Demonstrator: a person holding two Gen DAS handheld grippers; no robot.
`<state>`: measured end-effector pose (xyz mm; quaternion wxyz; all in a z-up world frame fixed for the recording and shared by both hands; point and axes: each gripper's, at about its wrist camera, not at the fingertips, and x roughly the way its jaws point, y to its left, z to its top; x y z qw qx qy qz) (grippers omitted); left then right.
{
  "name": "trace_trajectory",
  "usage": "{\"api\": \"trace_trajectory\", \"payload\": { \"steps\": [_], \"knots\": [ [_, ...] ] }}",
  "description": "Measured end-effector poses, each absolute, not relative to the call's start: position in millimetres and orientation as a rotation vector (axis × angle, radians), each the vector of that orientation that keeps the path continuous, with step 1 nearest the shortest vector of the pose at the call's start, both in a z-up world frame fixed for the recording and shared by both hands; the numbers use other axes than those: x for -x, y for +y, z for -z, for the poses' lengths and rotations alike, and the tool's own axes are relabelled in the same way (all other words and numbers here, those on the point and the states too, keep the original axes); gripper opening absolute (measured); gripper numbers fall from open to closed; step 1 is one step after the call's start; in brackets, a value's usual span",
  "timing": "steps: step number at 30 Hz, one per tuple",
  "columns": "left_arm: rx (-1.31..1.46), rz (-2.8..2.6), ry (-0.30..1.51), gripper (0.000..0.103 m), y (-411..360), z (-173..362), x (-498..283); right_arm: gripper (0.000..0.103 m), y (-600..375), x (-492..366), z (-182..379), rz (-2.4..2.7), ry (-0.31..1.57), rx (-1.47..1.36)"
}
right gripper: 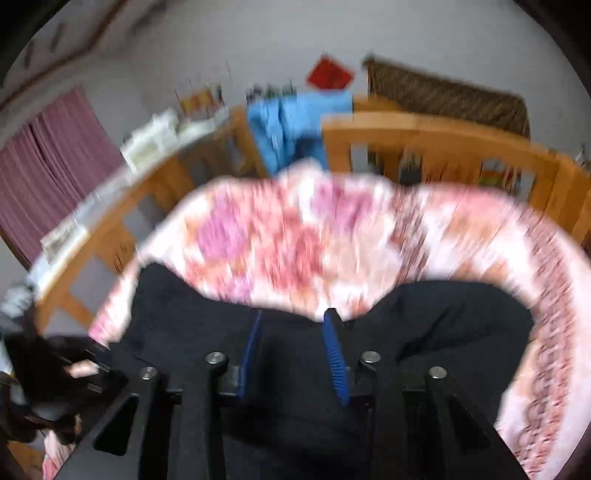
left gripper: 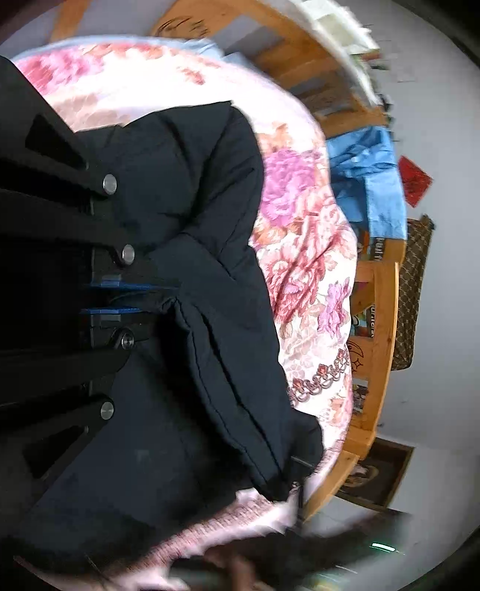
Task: Fold large clothes
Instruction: 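Fold the hem up toward the collar with both tools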
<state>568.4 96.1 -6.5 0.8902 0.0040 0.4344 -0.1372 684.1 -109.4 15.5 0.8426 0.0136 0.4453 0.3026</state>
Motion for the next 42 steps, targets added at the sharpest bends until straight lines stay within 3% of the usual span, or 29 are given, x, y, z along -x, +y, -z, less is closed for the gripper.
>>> {"api": "trace_trajectory", "payload": {
  "steps": [5,7,8,11,17,34,37,42],
  "knots": [
    [0.196,0.298,0.874,0.014,128,-30,-549,0.027,-111,-649,12,-0.640,0.901,0.045],
    [0.226,0.289,0.809,0.036,132,-48,-545,0.026,-115,-644,14,-0.642,0.889,0.033],
    [0.241,0.295,0.781,0.040,131,-56,-549,0.026,-118,-645,15,-0.640,0.887,0.025],
    [0.236,0.344,0.837,0.041,114,-53,-581,0.024,-125,-642,14,-0.625,0.877,0.001],
    [0.101,0.357,1.089,0.040,81,22,-625,0.024,-129,-639,14,-0.621,0.866,0.074],
    [-0.035,0.232,0.872,0.040,70,97,-634,0.024,-110,-674,93,-0.563,0.871,0.077],
    [0.000,0.264,0.865,0.040,78,82,-622,0.027,-118,-662,76,-0.557,0.850,0.061],
    [0.083,0.262,0.861,0.049,89,61,-605,0.046,-134,-641,55,-0.542,0.815,0.007]
  ]
}}
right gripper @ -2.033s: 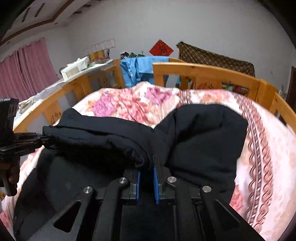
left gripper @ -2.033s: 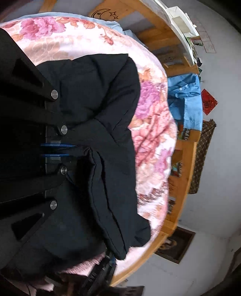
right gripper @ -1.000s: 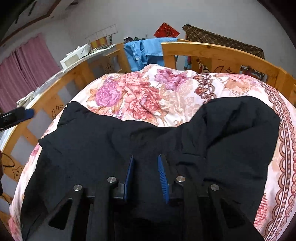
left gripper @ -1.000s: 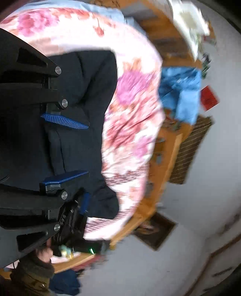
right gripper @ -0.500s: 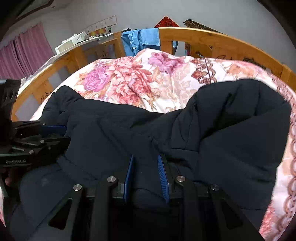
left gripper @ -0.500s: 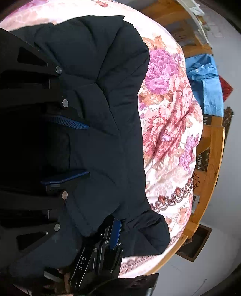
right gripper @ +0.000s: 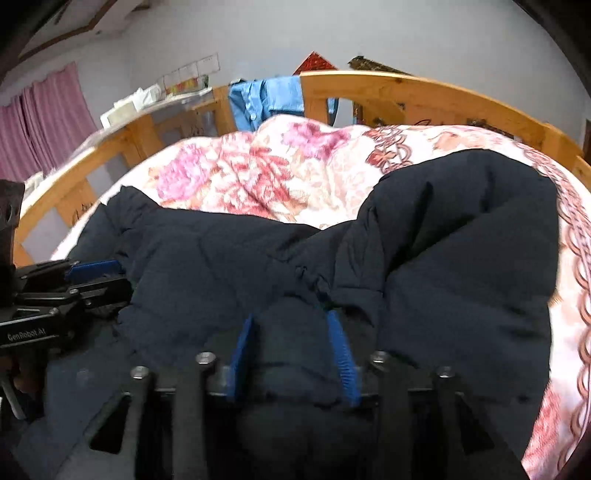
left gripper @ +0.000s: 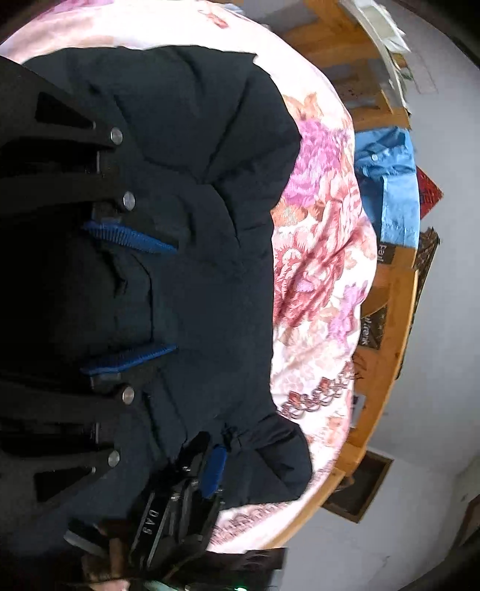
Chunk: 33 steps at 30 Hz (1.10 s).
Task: Fold large clothes
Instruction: 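Fold the hem up toward the collar with both tools, then open both tools and release the folded jacket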
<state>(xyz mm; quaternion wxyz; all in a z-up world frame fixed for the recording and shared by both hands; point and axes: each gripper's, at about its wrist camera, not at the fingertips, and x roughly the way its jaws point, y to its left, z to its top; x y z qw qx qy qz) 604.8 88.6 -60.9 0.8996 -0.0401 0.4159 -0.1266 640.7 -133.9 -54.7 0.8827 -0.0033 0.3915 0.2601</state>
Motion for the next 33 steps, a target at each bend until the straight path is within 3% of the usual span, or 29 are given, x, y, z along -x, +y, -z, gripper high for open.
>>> {"api": "trace_trajectory", "payload": {
  "steps": [4,14,17,23,24,25,26,33],
  "knots": [
    [0.100,0.219,0.885,0.053,89,56,-594,0.052,-142,-632,48,-0.523,0.822,-0.024],
    [0.114,0.150,0.877,0.060,87,32,-548,0.080,-158,-583,19,-0.518,0.769,-0.030],
    [0.116,0.141,0.852,0.073,85,21,-524,0.085,-161,-563,9,-0.523,0.750,-0.054],
    [0.098,0.137,0.830,0.078,84,1,-471,0.098,-165,-514,-15,-0.536,0.697,-0.046],
    [0.093,0.139,0.828,0.088,83,-2,-465,0.100,-166,-505,-19,-0.536,0.689,-0.043],
    [0.087,0.141,0.817,0.099,83,-7,-452,0.101,-167,-497,-23,-0.534,0.683,-0.041],
    [0.085,0.144,0.807,0.101,83,-10,-442,0.103,-168,-489,-26,-0.532,0.676,-0.039],
    [0.046,0.190,0.771,0.101,79,-29,-375,0.103,-181,-420,-43,-0.564,0.658,-0.003]
  ]
}}
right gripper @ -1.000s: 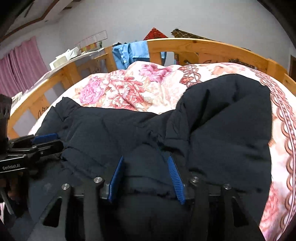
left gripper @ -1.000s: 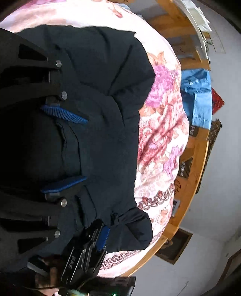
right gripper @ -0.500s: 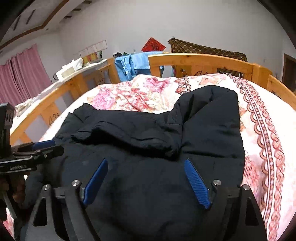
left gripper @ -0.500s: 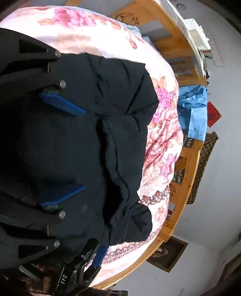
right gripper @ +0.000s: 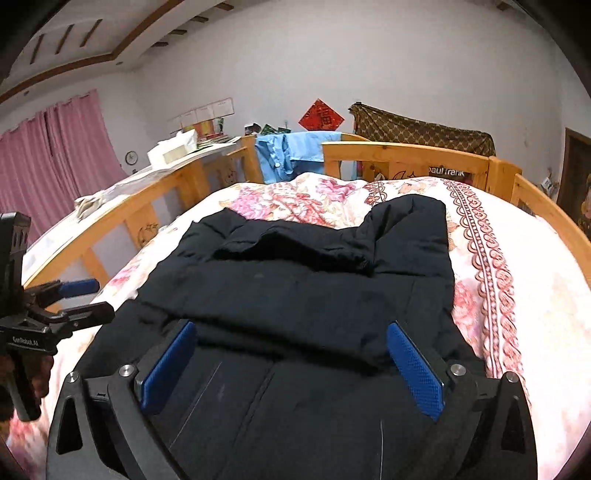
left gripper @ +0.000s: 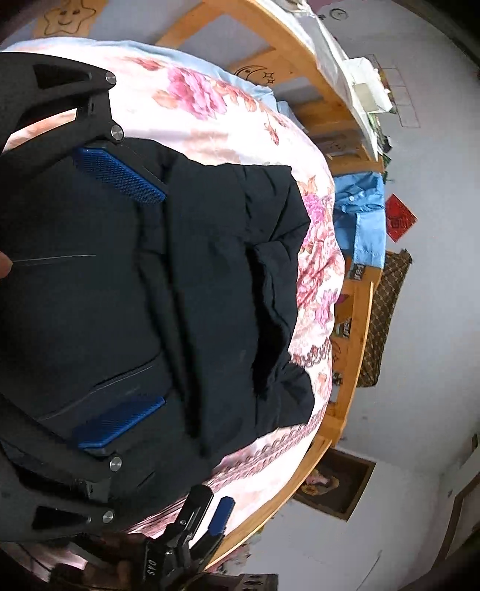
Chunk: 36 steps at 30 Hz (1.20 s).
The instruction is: Fold large clothes
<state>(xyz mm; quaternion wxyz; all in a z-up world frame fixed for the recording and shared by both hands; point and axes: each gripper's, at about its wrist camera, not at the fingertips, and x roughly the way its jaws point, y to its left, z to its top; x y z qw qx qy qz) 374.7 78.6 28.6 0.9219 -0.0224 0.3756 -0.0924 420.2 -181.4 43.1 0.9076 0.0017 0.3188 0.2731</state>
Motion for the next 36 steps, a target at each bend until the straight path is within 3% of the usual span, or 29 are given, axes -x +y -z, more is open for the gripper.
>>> {"api": "trace_trajectory", "payload": {
  "steps": [9,20,36],
  "knots": [
    [-0.028,0.292,0.820,0.101,66,-31,-289,0.103,-194,-337,-43,-0.662,0.706,0.167],
    [-0.189,0.507,0.964,0.101,58,4,-194,0.103,-197,-265,-10,-0.804,0.838,0.309],
    [-0.265,0.458,1.074,0.101,22,46,-188,0.103,-184,-232,69,-0.785,1.133,0.678]
  ]
}}
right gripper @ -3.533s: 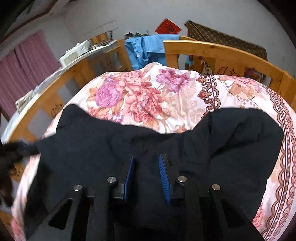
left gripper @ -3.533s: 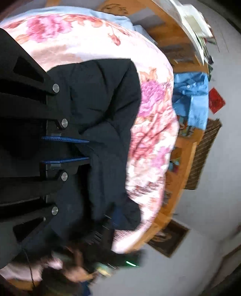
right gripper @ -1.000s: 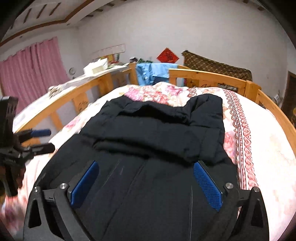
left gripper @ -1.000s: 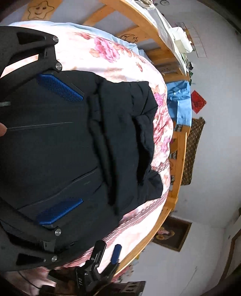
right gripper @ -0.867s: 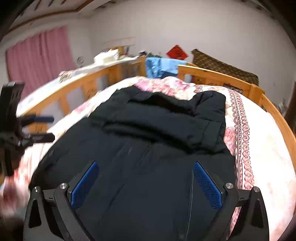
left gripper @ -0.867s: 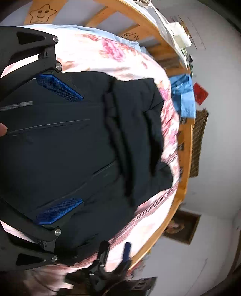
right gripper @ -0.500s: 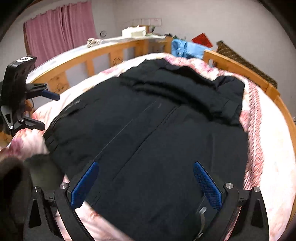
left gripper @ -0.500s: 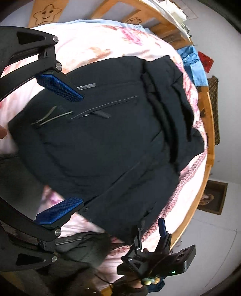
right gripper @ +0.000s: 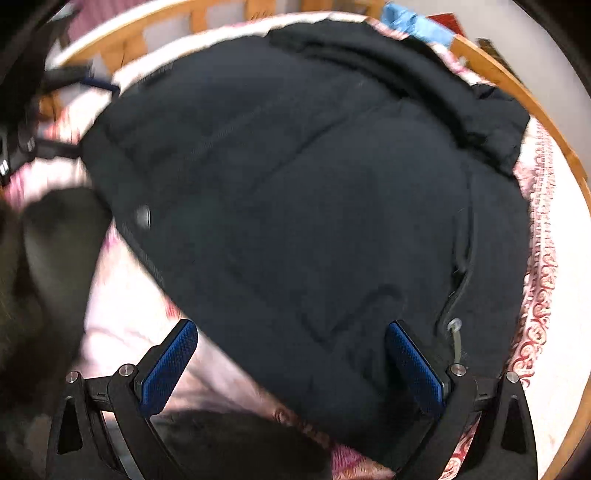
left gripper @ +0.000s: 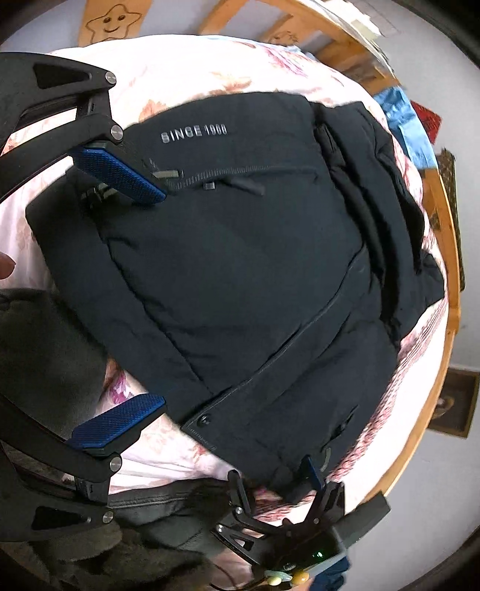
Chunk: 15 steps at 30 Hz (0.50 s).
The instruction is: Fold large clothes
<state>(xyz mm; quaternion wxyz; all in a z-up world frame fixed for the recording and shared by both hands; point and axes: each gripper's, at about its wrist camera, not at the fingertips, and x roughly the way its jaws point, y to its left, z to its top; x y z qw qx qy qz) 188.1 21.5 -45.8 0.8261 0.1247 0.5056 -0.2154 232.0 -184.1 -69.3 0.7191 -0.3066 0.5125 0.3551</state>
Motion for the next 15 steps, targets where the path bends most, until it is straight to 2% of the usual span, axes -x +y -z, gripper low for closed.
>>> {"api": "trace_trajectory", "payload": {
  "steps": [7,11,13,14,15],
  "knots": [
    [-0.292,0.476,1.077,0.101,6,49,-184,0.103,-168,-229,95,-0.660,1.090,0.834],
    [-0.310,0.494,1.075,0.101,0,47,-177,0.099,-174,-227,95,-0.615,1.038,0.804],
    [-0.328,0.494,1.072,0.101,-2,47,-175,0.089,-182,-229,86,-0.633,1.046,0.710],
    [-0.334,0.495,1.074,0.101,-3,48,-174,0.080,-183,-230,83,-0.639,1.044,0.686],
    [-0.338,0.495,1.074,0.101,-4,49,-173,0.066,-187,-230,76,-0.662,1.039,0.647]
  ]
}}
